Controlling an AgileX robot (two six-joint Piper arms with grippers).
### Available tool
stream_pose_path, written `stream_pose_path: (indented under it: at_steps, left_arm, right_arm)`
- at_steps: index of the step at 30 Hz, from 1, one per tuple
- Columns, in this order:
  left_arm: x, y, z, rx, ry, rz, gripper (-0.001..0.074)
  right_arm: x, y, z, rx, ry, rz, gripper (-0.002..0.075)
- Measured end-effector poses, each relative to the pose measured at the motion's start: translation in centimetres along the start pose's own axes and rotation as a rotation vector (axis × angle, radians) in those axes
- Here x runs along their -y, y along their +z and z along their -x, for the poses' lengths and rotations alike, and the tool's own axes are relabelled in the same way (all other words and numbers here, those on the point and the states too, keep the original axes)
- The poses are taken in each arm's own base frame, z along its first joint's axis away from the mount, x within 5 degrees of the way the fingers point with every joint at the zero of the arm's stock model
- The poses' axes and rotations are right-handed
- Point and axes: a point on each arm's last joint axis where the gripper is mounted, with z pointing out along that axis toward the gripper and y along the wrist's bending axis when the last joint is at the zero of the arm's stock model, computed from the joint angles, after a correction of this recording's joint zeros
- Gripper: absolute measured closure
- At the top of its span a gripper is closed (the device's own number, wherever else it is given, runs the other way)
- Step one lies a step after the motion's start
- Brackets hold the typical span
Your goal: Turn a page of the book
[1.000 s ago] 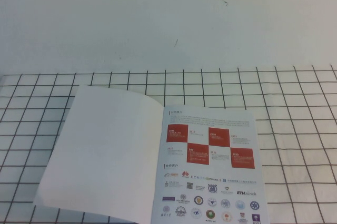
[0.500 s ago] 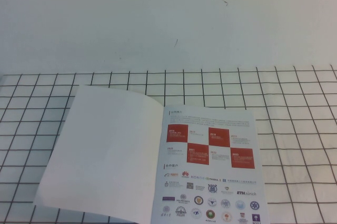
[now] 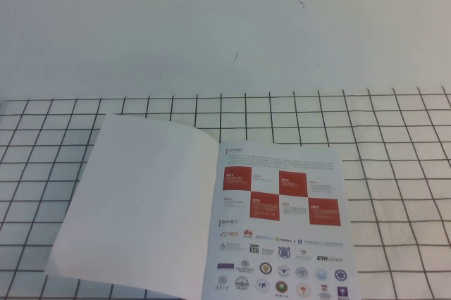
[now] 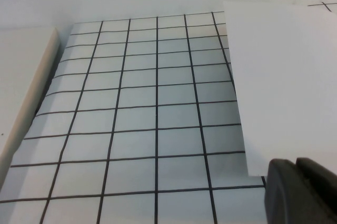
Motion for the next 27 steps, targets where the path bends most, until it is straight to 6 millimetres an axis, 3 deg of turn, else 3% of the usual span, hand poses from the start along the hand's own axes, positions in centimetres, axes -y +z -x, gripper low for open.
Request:
stream_pose_path:
  at_steps: [4, 12, 27]
  left_arm:
    - [0.0, 0.0, 0.0, 0.0, 0.0, 0.0, 0.0738]
    - [0.0, 0.0, 0.1, 0.002, 0.0, 0.0, 0.0739]
    - [0.0, 0.0, 0.0, 0.002, -0.003, -0.001, 0.0738]
  right_arm:
    - [-0.9, 0.6, -3.9, -0.009, 0.07, -0.098, 0.0727]
    - [-2.4, 2.3, -10.0, -0.212, 0.207, -0.14, 0.0727]
    - [-2.6, 2.4, -10.6, -0.237, 0.227, -0.137, 0.0727]
